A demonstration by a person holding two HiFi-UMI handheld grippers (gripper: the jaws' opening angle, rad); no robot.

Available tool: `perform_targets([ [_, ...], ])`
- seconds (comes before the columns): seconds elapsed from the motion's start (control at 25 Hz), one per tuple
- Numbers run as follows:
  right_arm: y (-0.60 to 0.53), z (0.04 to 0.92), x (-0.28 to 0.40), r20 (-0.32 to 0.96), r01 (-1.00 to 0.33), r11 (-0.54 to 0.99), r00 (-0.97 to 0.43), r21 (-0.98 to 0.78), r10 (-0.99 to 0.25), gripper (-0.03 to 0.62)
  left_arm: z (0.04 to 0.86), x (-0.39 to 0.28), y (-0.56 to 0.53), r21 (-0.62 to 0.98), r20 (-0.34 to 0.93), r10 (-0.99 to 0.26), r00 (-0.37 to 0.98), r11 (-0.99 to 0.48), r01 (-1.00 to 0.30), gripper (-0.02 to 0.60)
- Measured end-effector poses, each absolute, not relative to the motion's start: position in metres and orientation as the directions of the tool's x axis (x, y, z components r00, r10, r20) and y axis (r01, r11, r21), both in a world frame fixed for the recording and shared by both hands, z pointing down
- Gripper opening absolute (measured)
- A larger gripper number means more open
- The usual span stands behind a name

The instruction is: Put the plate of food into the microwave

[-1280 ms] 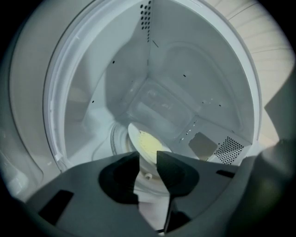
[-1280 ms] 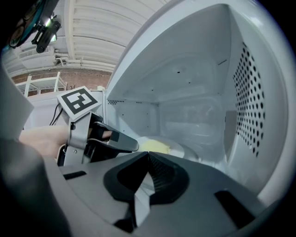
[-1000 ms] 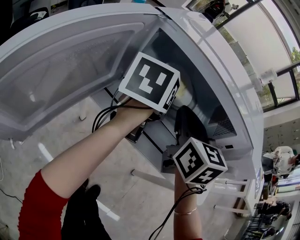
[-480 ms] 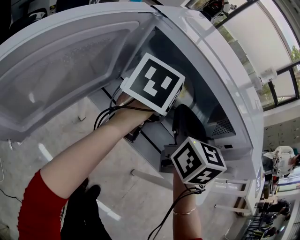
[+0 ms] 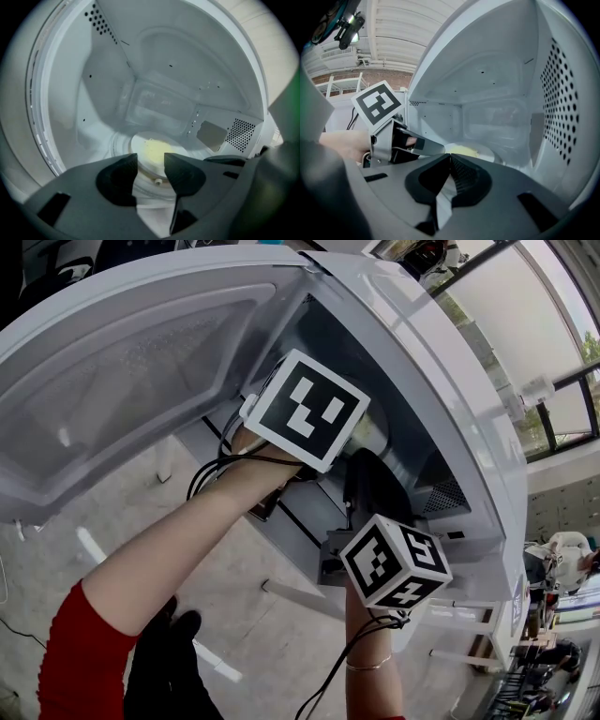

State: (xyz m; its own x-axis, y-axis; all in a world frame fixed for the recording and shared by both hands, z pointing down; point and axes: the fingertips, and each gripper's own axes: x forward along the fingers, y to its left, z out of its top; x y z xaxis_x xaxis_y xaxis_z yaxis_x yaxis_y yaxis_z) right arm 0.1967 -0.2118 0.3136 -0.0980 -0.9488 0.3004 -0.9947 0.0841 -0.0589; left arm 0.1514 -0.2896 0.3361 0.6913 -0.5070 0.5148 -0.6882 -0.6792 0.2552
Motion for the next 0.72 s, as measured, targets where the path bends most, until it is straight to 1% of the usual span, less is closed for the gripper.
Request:
perform_targets([
  [0.04,-0.212,0.314,0.195,0.300,-0.995,0.086,-0.100,-0.059,-0.949,0.015,0.335,0.146,-0.291,0.258,0.505,-0.519,0.690,-0.672,-0.694,0.184],
  [0.08,-0.211,0.314,0.194,0.300,-0.994,0.088,-0.103,-0.061,-0.948,0.014,0.332,0.143,-0.291,0.270,0.485,-0.525,0.700,-0.671,-0.690,0.169],
  [0.16,-0.207,0.313,0.192,0.297,-0.993,0.098,-0.114,-0.067,-0.948,0.015,0.324,0.140,-0.287,0.313,0.421,-0.522,0.742,-0.684,-0.659,0.108],
  [0.24,-0.200,0.307,0.184,0.279,-0.991,0.118,-0.133,-0.070,-0.951,0.014,0.313,0.131,-0.280,0.355,0.340,-0.529,0.777,-0.693,-0.627,0.070],
  [0.32,-0.194,0.297,0.162,0.246,-0.987,0.147,-0.157,-0.059,-0.956,0.014,0.301,0.111,-0.274,0.397,0.253,-0.539,0.803,-0.699,-0.594,0.016],
  [0.44,-0.190,0.278,0.121,0.194,-0.982,0.183,-0.186,-0.037,-0.963,0.014,0.282,0.073,-0.264,0.460,0.133,-0.536,0.834,-0.712,-0.531,0.009],
  [0.52,-0.183,0.266,0.106,0.154,-0.982,0.180,-0.186,-0.051,-0.970,0.015,0.270,0.061,-0.255,0.460,0.084,-0.520,0.850,-0.736,-0.496,0.009],
  [0.64,-0.166,0.256,0.106,0.124,-0.980,0.177,-0.188,-0.093,-0.974,0.014,0.257,0.054,-0.237,0.382,0.057,-0.544,0.837,-0.763,-0.522,0.009],
  [0.72,-0.149,0.257,0.116,0.120,-0.978,0.167,-0.182,-0.122,-0.976,0.014,0.254,0.056,-0.219,0.268,0.060,-0.572,0.818,-0.780,-0.566,0.009],
])
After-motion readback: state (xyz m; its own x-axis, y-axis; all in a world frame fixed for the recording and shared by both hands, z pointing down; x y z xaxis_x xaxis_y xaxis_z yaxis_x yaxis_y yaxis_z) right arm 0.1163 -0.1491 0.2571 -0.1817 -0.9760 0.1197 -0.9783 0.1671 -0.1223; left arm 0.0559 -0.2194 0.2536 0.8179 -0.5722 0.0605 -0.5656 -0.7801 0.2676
